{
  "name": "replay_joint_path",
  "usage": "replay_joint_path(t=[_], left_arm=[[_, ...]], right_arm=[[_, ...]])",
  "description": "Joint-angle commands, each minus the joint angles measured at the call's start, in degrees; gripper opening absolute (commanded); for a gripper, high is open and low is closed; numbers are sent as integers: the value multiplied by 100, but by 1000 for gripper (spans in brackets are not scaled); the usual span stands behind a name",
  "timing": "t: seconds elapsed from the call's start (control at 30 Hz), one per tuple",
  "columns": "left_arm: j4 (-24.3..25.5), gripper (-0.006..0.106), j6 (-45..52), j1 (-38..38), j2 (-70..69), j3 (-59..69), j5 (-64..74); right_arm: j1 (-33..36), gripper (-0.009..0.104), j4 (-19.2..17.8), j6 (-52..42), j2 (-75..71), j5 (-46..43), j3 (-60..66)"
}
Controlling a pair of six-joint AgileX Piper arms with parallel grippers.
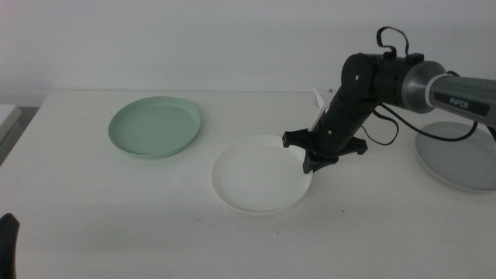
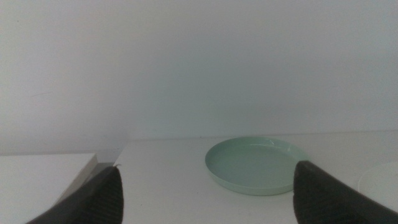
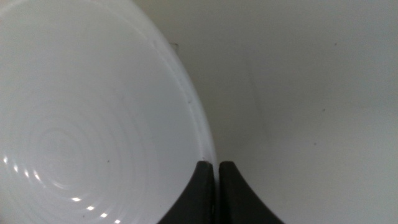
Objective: Stack the three bowls on top of each other.
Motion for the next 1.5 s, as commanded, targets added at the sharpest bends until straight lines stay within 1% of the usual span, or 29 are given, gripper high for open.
replay_joint_path(t=[0.0, 0.13, 0.2, 0.27, 0.33, 0.37, 0.4, 0.47, 0.53, 0.63, 0.7, 0.83, 0.93, 1.0, 1.13, 1.17, 1.37, 1.47], left_arm=[[3, 94, -28, -14, -20, 4, -75], [3, 94, -28, -14, -20, 4, -75], [3, 94, -28, -14, -20, 4, -75], [3, 94, -28, -14, -20, 4, -75], [3, 94, -28, -14, -20, 4, -75], [3, 94, -28, -14, -20, 4, -75], [3, 94, -28, -14, -20, 4, -75], [3, 94, -28, -14, -20, 4, -75], [3, 94, -28, -14, -20, 4, -75], [3, 94, -28, -14, -20, 4, -75], [3, 94, -28, -14, -20, 4, -75], [3, 94, -28, -14, -20, 4, -75], [3, 94, -28, -14, -20, 4, -75], [3, 94, -28, -14, -20, 4, -75], [16, 94, -28, -14, -20, 4, -75], [129, 94, -28, -14, -20, 4, -75], [165, 94, -28, -14, -20, 4, -75], [165, 94, -28, -14, -20, 4, -75]], right_arm=[[13, -2, 7, 8, 33, 1, -70], [13, 0, -21, 8, 101, 37, -70], [1, 13, -66, 8, 101, 74, -70], [1, 29, -168, 8, 101, 74, -70], [-8, 49, -272, 8, 62, 74, -70], [-20, 56, -272, 8, 12, 76, -95], [-268, 80, -512, -101, -355, 333, -318], [-543, 81, -824, -77, -564, 676, -580], [-958, 81, -1150, -77, -762, 965, -874], [-1692, 81, -1600, -165, -923, 1084, -1163], [-2218, 81, -1691, -333, -939, 1041, -1203], [-3294, 79, -1535, -450, -730, 954, -1203], [-3827, 74, -1230, -557, -470, 859, -1203], [-4061, 72, -1127, -557, -275, 756, -1203], [-4351, 69, -1140, -557, 54, 588, -1203], [-4399, 69, -1140, -557, 122, 572, -1203], [-4462, 69, -1108, -557, 440, 527, -1203], [-4462, 69, -1015, -557, 555, 614, -1203]])
